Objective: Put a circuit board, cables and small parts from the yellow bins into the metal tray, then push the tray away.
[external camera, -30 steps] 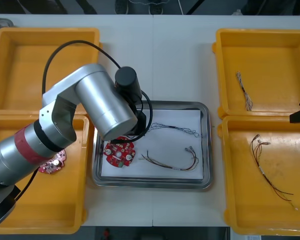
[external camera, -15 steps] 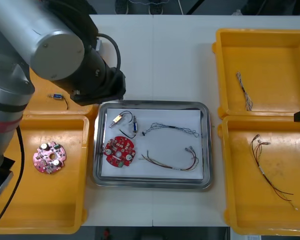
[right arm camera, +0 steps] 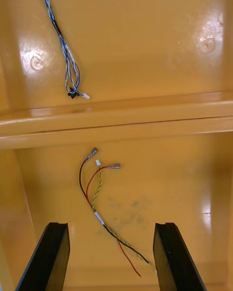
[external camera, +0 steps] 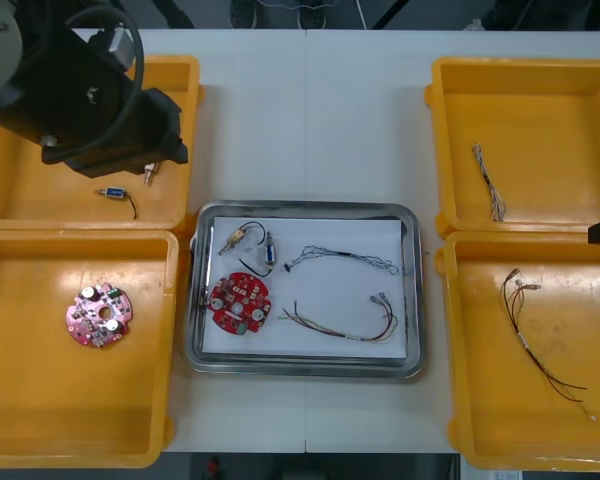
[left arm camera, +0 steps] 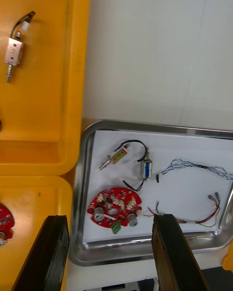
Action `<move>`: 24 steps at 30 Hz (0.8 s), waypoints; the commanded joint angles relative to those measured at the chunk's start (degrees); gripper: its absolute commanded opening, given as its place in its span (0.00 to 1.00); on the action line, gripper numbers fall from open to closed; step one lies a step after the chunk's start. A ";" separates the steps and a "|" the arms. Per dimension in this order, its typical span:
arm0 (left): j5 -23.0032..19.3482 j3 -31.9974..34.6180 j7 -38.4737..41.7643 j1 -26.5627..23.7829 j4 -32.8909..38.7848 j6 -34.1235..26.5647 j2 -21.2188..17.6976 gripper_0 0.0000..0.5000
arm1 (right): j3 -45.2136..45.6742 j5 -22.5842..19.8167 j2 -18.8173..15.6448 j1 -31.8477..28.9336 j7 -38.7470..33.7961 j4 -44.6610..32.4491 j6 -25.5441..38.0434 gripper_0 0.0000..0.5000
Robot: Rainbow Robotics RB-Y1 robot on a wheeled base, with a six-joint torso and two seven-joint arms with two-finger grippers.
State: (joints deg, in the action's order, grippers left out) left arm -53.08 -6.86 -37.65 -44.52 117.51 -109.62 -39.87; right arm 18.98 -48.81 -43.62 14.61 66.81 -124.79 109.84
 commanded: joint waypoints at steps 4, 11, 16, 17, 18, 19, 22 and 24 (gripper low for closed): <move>-1.32 6.24 -12.27 2.50 2.20 -0.38 -7.07 1.00 | 2.03 -1.38 -2.08 -0.64 -2.21 -2.48 0.16 1.00; -1.67 11.25 -19.65 8.04 2.38 -0.38 -10.76 1.00 | 1.59 -5.51 -2.08 -0.55 -1.68 -3.97 0.16 1.00; -1.58 13.27 -21.85 11.03 2.29 -0.38 -12.52 1.00 | -1.05 -5.33 -2.26 0.24 -1.77 -6.52 0.16 1.00; -1.41 13.89 -22.20 11.91 2.29 -0.38 -12.78 1.00 | -1.84 -5.42 -2.34 0.77 -1.68 -7.31 0.16 1.00; -1.41 14.33 -22.55 12.61 2.29 -0.38 -12.95 1.00 | -2.72 -5.51 -2.52 1.21 -1.60 -8.10 0.16 1.00; -1.32 14.50 -22.73 12.87 2.20 -0.38 -13.04 1.00 | -3.07 -5.51 -2.61 1.47 -1.68 -8.54 0.16 1.00; -0.44 15.21 -23.43 14.72 2.11 -0.38 -13.13 1.00 | -5.88 -6.56 -2.78 3.41 -1.51 -9.95 0.16 1.00; -0.09 15.56 -23.87 16.21 2.11 -0.38 -13.13 1.00 | -8.52 -8.85 -2.78 5.69 -1.42 -10.12 0.16 1.00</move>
State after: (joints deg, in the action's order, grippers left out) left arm -54.01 6.56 -56.16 -30.85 118.22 -109.63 -50.40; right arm 14.74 -55.11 -43.94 15.97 66.81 -133.09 109.84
